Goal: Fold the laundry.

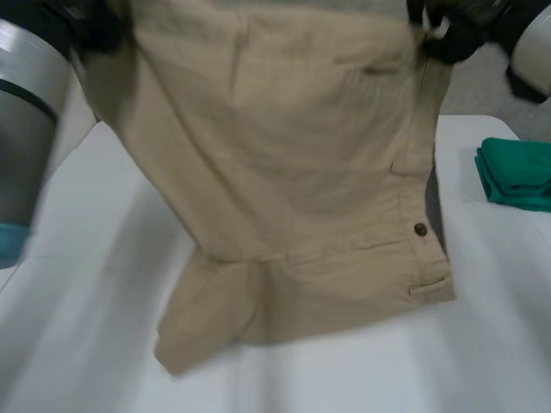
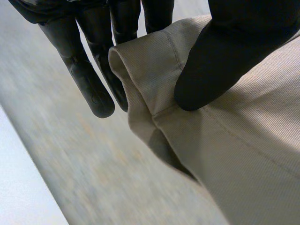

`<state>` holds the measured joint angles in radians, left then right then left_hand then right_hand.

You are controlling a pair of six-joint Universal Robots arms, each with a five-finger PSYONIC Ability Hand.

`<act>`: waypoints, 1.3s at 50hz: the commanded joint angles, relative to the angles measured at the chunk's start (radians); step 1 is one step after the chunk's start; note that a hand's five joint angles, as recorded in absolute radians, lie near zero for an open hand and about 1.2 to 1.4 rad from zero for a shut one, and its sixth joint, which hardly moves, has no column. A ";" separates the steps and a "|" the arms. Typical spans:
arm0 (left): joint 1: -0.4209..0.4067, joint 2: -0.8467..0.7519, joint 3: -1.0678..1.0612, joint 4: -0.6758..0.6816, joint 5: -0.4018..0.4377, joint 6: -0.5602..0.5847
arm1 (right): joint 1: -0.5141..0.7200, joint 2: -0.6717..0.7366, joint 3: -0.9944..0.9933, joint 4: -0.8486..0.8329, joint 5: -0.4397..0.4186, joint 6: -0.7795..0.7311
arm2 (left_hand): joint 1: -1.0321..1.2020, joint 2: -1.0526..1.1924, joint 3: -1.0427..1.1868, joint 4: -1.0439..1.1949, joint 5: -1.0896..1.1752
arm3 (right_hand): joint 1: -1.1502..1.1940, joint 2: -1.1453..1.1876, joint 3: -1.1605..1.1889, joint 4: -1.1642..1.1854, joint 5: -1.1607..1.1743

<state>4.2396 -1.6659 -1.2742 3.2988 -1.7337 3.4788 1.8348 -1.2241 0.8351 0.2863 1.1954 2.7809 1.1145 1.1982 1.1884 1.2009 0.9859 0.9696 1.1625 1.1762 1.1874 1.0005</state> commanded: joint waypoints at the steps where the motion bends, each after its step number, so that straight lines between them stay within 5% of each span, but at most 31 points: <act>1: 0.051 -0.299 0.124 0.090 0.011 0.002 | 0.018 0.246 -0.094 -0.050 0.120 -0.044 | 0.282 0.198 0.208 0.195 0.236 | 0.427 0.234 0.220 0.209 0.221; 8: 0.068 -0.567 0.354 0.149 0.071 0.003 | 0.038 0.412 -0.154 -0.278 0.225 -0.047 | 0.282 0.198 0.208 0.195 0.236 | 0.427 0.234 0.220 0.209 0.221; 10: 0.066 -0.644 0.423 0.163 0.079 0.006 | 0.057 0.459 -0.159 -0.389 0.254 -0.052 | -0.489 -0.573 -0.563 -0.576 -0.535 | 0.407 0.214 0.201 0.190 0.202; 12: 0.065 -0.675 0.447 0.163 0.080 0.011 | 0.058 0.485 -0.168 -0.436 0.266 -0.055 | -0.940 -1.024 -1.014 -1.026 -0.986 | -0.466 -0.659 -0.672 -0.683 -0.671; 13: 0.065 -0.692 0.452 0.165 0.079 0.017 | 0.061 0.517 -0.186 -0.435 0.279 -0.064 | -0.905 -0.989 -0.979 -0.991 -0.951 | -0.795 -0.988 -1.002 -1.013 -1.000; 19: 0.060 -0.673 0.379 0.166 0.077 0.026 | 0.089 0.552 -0.226 -0.319 0.302 -0.139 | -0.940 -1.024 -1.014 -1.026 -0.986 | -0.795 -0.988 -1.002 -1.013 -1.000; 30: 0.048 -0.375 -0.052 0.154 0.076 0.036 | 0.060 0.279 0.054 -0.145 0.277 -0.176 | -0.922 -1.005 -0.996 -1.008 -0.968 | -0.795 -0.988 -1.002 -1.013 -1.000; 37: -0.004 -0.184 -0.393 0.110 0.077 0.032 | -0.035 0.106 0.418 -0.079 0.107 -0.277 | -0.725 -0.809 -0.799 -0.812 -0.771 | -0.795 -0.988 -1.002 -1.013 -1.000; 40: -0.035 -0.144 -0.511 0.078 0.079 0.028 | -0.069 0.037 0.574 -0.061 0.020 -0.310 | -0.640 -0.724 -0.714 -0.727 -0.686 | -0.595 -0.788 -0.801 -0.812 -0.800; 49: -0.084 -0.158 -0.634 0.013 0.100 -0.064 | -0.146 -0.002 0.871 -0.081 -0.144 -0.326 | -0.249 -0.333 -0.323 -0.336 -0.295 | -0.239 -0.432 -0.446 -0.457 -0.444; 56: -0.046 -0.255 -0.590 0.011 0.131 -0.110 | -0.181 0.009 0.953 -0.211 -0.178 -0.337 | -0.522 -0.606 -0.596 -0.608 -0.568 | -0.268 -0.461 -0.474 -0.486 -0.473; 65: -0.026 -0.363 -0.493 0.019 0.129 -0.104 | -0.180 0.060 0.969 -0.354 -0.166 -0.339 | -0.540 -0.624 -0.614 -0.626 -0.586 | -0.383 -0.575 -0.589 -0.600 -0.588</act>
<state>4.1982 -1.9408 -1.8453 3.3142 -1.6027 3.3659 1.6530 -1.2029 1.8018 0.0305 1.0169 2.4425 0.5317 0.5387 0.5395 0.5288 0.3480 0.5126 0.5812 0.5759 0.5789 0.4052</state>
